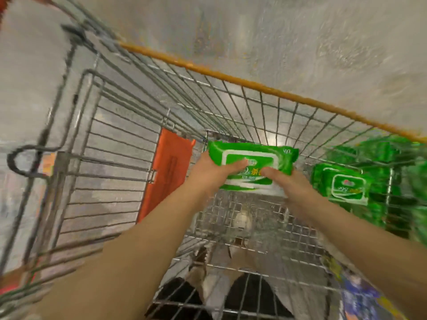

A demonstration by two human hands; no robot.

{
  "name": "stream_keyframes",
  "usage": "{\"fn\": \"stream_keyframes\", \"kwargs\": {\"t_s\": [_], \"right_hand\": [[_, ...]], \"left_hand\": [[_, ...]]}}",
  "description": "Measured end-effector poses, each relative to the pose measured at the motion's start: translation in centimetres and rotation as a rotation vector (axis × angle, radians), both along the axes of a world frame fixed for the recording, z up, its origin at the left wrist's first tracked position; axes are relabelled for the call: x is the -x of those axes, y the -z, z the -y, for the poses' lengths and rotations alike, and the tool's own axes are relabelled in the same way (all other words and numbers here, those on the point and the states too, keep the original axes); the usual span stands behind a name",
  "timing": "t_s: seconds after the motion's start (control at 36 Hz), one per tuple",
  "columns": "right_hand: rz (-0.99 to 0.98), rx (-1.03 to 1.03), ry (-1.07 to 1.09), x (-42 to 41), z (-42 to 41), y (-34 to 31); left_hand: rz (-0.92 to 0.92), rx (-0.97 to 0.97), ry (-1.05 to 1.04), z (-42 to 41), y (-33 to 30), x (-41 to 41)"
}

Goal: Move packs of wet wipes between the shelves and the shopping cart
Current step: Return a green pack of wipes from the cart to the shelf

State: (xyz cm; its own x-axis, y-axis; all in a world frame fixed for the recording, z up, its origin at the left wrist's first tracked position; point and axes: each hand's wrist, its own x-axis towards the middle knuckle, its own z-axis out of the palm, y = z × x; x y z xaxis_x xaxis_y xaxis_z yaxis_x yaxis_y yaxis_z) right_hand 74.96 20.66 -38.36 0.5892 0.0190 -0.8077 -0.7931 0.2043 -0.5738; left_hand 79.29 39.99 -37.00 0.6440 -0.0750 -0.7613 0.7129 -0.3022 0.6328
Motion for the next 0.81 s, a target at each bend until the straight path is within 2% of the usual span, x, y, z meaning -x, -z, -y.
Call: {"fn": "stream_keyframes", "kwargs": {"t_s": [0.22, 0.36, 0.5, 0.72, 0.81], "right_hand": [[0.265, 0.165, 0.09, 3.6, -0.2, -15.4], [0.411, 0.344, 0.247, 8.9, -0.3, -23.2], [0.461, 0.519, 0.448, 15.6, -0.1, -29.6], [0.498, 0.842, 0.728, 29.1, 0.5, -37.5], [0.524, 0.861, 0.811, 35.0, 0.9, -39.9]], "left_hand": [[0.265, 0.119, 0.1, -0.2, -10.9, 1.9], [0.424, 0.203, 0.305, 1.1, -18.7, 3.8], [0.582, 0.24, 0.499, 3.1, -25.7, 8.5], [0.616, 0.472, 0.711, 8.3, -33.4, 18.1], [0.643, 0.547, 0.785, 10.6, -35.6, 22.6]]}}
